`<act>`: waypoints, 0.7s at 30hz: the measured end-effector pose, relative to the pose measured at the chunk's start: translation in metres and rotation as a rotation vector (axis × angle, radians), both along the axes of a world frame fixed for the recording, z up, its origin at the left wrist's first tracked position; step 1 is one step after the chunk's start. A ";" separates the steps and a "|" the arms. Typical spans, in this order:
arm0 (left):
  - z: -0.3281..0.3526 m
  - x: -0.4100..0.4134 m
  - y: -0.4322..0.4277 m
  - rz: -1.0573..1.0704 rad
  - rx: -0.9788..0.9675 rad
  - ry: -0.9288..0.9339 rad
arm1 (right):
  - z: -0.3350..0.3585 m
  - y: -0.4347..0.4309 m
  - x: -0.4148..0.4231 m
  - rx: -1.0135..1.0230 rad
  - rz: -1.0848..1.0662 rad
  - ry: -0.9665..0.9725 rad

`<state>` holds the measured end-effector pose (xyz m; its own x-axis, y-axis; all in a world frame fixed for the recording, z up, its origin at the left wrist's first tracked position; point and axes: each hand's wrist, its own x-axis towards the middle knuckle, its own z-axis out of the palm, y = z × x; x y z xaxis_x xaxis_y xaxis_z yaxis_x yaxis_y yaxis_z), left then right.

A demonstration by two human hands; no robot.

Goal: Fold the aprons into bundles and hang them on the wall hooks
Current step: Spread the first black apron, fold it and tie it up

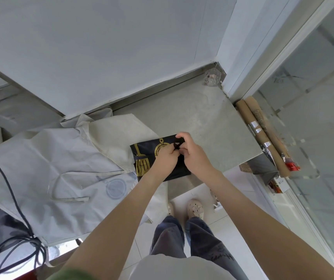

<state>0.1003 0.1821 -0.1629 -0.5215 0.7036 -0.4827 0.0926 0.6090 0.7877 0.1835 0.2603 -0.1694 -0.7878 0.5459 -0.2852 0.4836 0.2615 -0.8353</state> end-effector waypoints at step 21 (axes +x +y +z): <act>0.018 -0.023 -0.012 0.164 0.111 -0.458 | 0.001 0.007 -0.003 -0.249 -0.124 0.038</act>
